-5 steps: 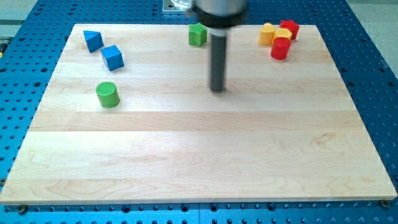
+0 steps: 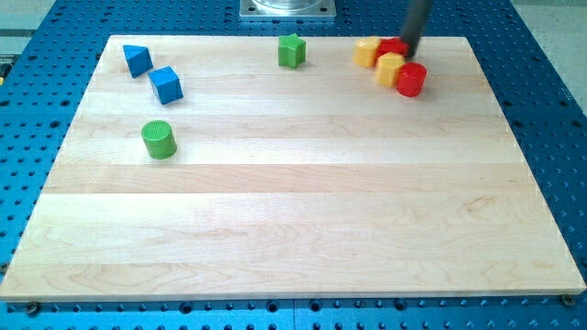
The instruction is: Move the red star diagonally to the cube
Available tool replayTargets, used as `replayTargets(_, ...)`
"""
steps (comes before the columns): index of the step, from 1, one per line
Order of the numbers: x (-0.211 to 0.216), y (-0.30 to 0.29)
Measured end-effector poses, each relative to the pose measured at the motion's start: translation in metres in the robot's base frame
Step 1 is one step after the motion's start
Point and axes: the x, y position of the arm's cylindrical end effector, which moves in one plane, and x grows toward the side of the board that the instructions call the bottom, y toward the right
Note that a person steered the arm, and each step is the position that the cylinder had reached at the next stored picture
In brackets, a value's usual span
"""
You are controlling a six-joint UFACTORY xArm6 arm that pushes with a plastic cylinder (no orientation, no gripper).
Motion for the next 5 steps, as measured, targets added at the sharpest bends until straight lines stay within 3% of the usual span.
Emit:
replayTargets(1,0.063,-0.091)
replayTargets(2,0.078,-0.108)
replayTargets(3,0.026,-0.068)
replayTargets(4,-0.007,-0.070)
replayTargets(5,-0.019,-0.044)
